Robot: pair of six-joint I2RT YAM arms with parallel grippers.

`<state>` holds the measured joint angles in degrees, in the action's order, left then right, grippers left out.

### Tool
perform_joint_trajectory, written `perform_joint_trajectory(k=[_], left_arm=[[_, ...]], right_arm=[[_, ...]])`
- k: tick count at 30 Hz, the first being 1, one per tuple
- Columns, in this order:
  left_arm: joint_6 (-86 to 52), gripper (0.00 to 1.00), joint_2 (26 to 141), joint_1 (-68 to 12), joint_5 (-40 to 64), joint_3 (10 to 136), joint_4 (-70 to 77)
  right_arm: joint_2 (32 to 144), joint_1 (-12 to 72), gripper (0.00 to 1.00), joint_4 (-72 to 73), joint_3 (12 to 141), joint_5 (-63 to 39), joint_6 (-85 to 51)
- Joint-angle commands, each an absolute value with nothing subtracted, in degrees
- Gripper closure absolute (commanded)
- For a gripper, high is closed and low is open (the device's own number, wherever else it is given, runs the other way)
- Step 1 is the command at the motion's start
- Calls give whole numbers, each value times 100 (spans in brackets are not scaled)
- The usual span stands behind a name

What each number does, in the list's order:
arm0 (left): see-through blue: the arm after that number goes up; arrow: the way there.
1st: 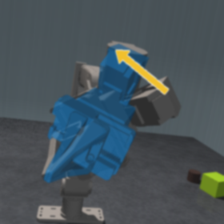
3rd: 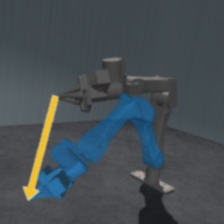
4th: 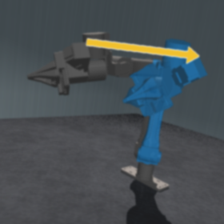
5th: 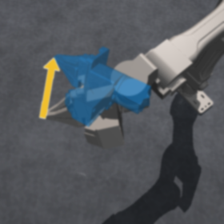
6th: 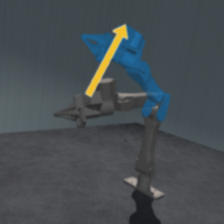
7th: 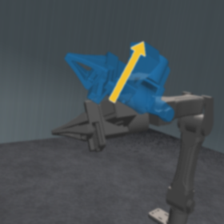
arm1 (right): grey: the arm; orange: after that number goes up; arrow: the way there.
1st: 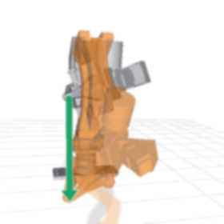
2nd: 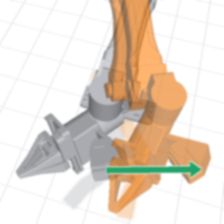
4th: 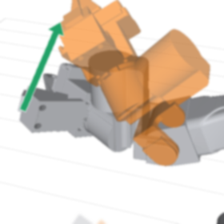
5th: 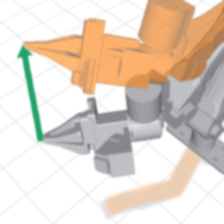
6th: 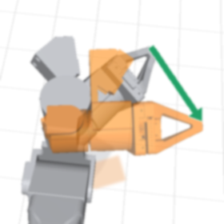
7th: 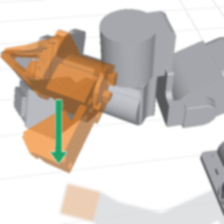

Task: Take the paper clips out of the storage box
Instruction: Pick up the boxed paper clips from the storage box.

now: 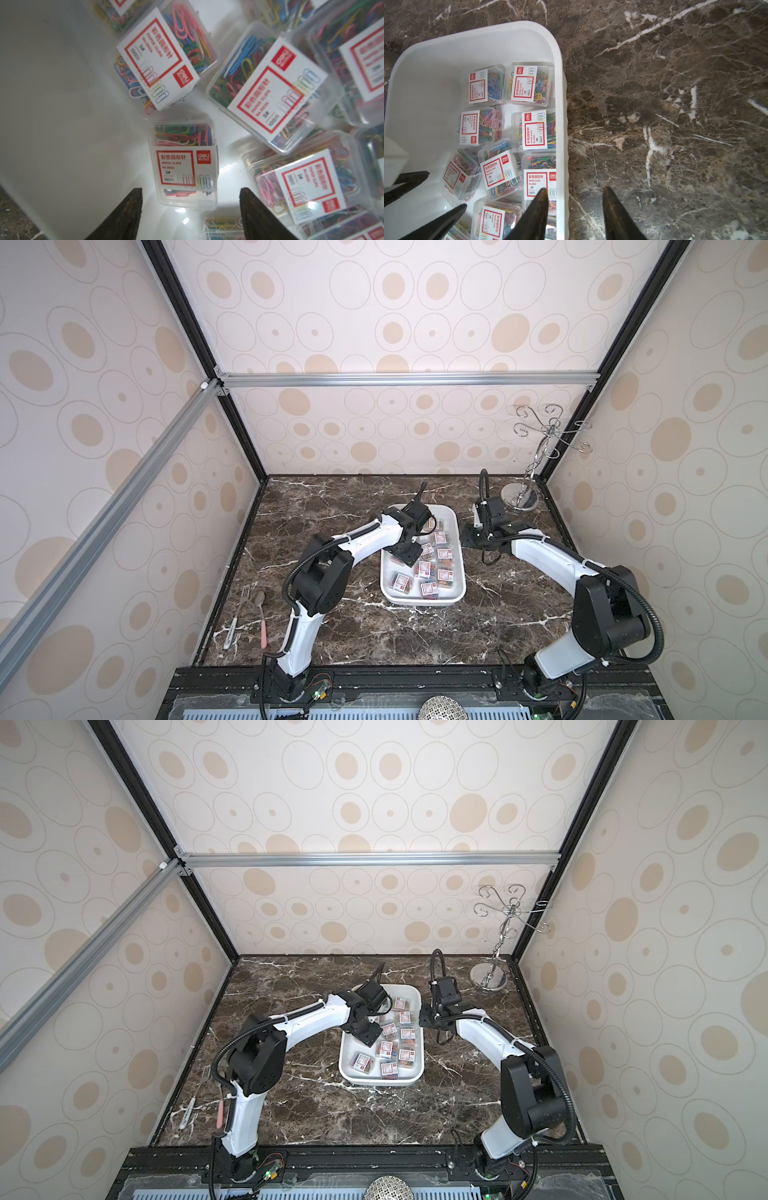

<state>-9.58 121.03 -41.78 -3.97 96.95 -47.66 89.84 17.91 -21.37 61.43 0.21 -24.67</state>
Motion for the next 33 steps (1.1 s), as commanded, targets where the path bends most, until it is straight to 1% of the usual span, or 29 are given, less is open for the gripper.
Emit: perform_joint_trajectory(k=[1,9,14,20,24,27,31,33], left_arm=[[-923,28,12270,-4186,-543,10071,-5084],[-940,25,12545,-4150,-519,10261,-5151],[-931,24,12788,-4093,-563,10590,-5326],[-889,25,13023,-4055,-549,10846,-5612],[-866,31,13069,-4036,-514,10842,-5725],[-844,40,13070,-4036,-413,10852,-5784],[-817,48,12966,-4039,-176,10844,-5587],[-817,48,12955,-4035,-140,10904,-5568]], right_arm=[[8910,1753,55,-2145,6067,44,-2552],[8969,1733,55,-2131,6057,1,-2514],[8962,1712,55,-2136,6044,15,-2471],[8914,1675,56,-2150,6002,66,-2426],[8859,1636,56,-2169,5953,88,-2395],[8837,1635,57,-2190,5946,97,-2373],[8826,1636,57,-2175,5924,79,-2382],[8848,1635,57,-2196,5941,55,-2386]])
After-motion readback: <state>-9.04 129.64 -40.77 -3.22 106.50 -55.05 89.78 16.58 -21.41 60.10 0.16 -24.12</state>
